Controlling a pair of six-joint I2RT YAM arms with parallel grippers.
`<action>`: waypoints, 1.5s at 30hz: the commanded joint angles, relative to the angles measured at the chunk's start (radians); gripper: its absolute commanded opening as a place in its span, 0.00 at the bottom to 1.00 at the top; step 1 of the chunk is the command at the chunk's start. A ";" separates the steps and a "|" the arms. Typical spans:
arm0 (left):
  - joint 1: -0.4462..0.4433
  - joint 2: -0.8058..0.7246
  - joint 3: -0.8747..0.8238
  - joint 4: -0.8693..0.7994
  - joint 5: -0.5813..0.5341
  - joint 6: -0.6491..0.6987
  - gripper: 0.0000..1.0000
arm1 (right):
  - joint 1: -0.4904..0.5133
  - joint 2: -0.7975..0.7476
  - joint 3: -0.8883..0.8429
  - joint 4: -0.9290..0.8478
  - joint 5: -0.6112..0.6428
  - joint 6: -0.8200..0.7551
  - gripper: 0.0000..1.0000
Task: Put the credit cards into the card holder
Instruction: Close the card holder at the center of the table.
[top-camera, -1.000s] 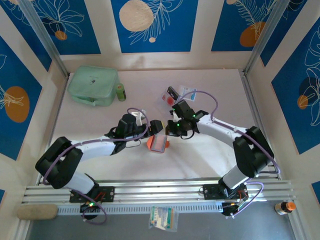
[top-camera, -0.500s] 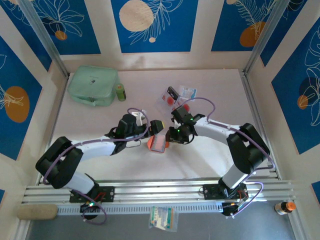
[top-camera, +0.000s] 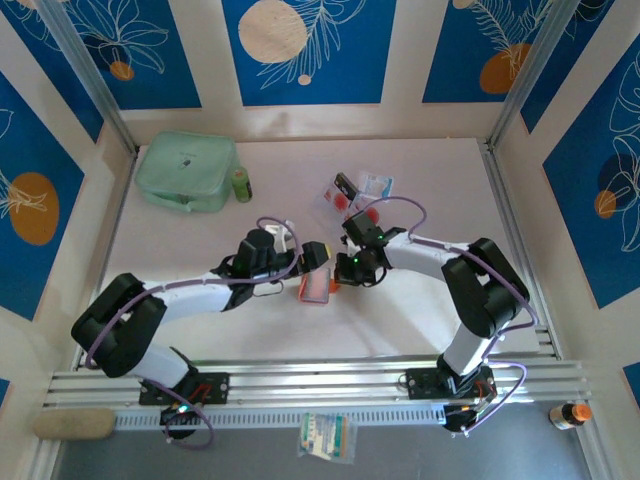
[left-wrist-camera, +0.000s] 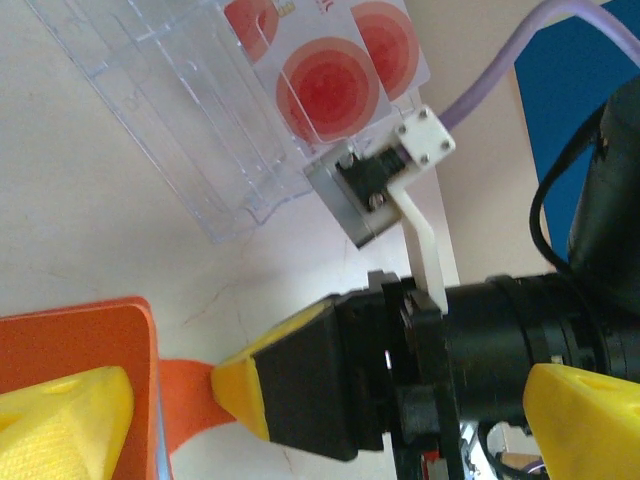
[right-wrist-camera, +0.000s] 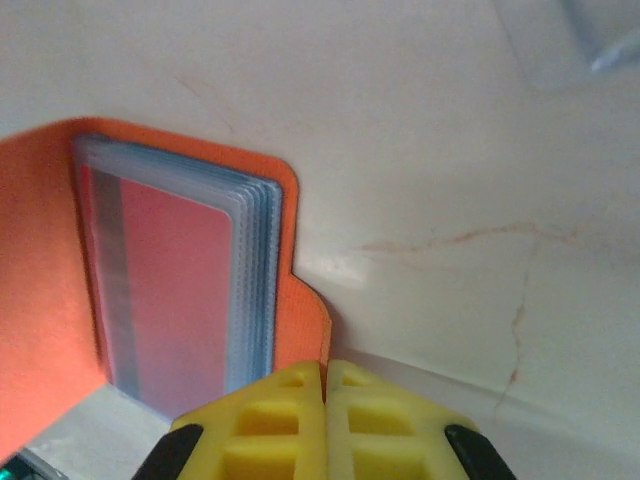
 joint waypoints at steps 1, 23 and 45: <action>-0.027 0.027 -0.009 0.040 0.004 -0.017 1.00 | -0.025 0.022 0.041 0.051 -0.072 -0.026 0.00; -0.128 0.131 -0.005 -0.044 -0.177 0.023 1.00 | -0.254 -0.228 -0.134 0.012 -0.140 -0.036 0.20; -0.179 0.213 0.338 -0.545 -0.227 0.415 1.00 | -0.306 -0.343 -0.245 0.012 -0.175 -0.049 0.20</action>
